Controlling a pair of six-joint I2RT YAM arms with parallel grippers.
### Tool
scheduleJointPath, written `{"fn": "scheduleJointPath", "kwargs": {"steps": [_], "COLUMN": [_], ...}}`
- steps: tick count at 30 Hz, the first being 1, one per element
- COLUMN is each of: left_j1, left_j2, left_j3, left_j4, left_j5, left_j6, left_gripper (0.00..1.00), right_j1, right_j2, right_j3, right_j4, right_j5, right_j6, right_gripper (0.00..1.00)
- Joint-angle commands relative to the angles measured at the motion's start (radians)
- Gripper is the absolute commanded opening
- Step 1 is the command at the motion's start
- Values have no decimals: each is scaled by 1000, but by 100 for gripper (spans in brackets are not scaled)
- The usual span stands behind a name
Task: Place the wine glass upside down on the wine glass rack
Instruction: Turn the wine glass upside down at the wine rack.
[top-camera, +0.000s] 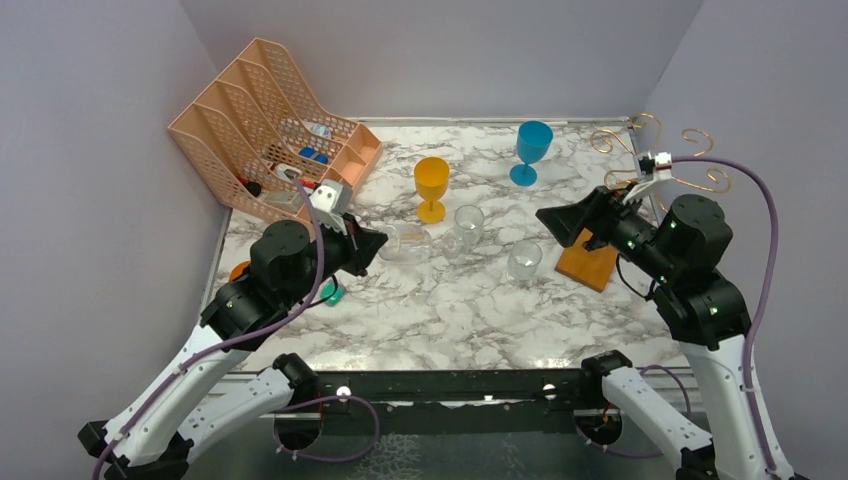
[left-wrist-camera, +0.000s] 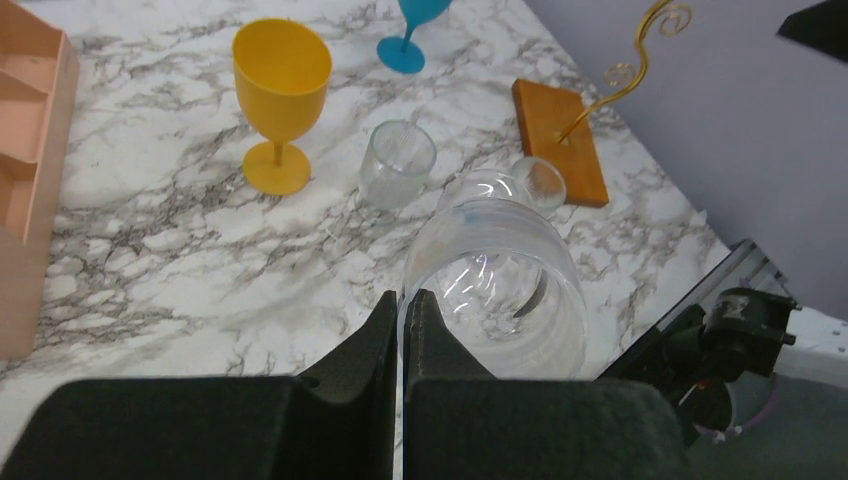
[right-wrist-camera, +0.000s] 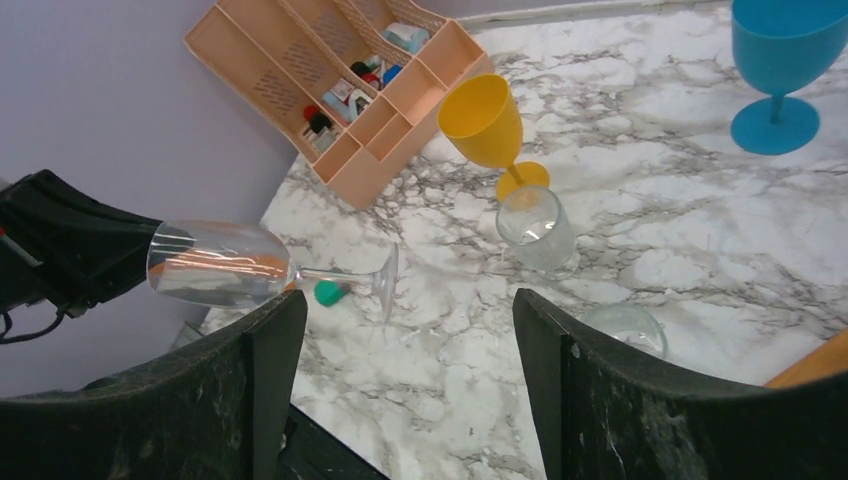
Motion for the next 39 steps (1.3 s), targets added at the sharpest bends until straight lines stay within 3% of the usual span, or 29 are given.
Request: {"fn": "scheduleJointPath", "kwargs": {"steps": [1,8,13,25,39], "left_j1": [-1,0,-1,-1,0], "left_j2": [-54,-112,-105,-64,-60], "left_j3": [-3,-51,-58,-56,-84], "left_j4": [186,339,386,404,418], "left_j5": [-39,9,25,59,47], "left_j6": [-42,13,39,18,-6], "left_gripper": [0,0,0,0,0], "right_j1": [6,6,8,117,163], "right_j2": [64,134,188,274,334], "right_j3": [-6,-52,-115,-116,-73], "right_j4": [43,144,236,327,301], "right_j5": [-67,-172,-268,-236,-166], "right_j6": [90,196,233,252,202], "right_gripper": [76,61,57,50,33]}}
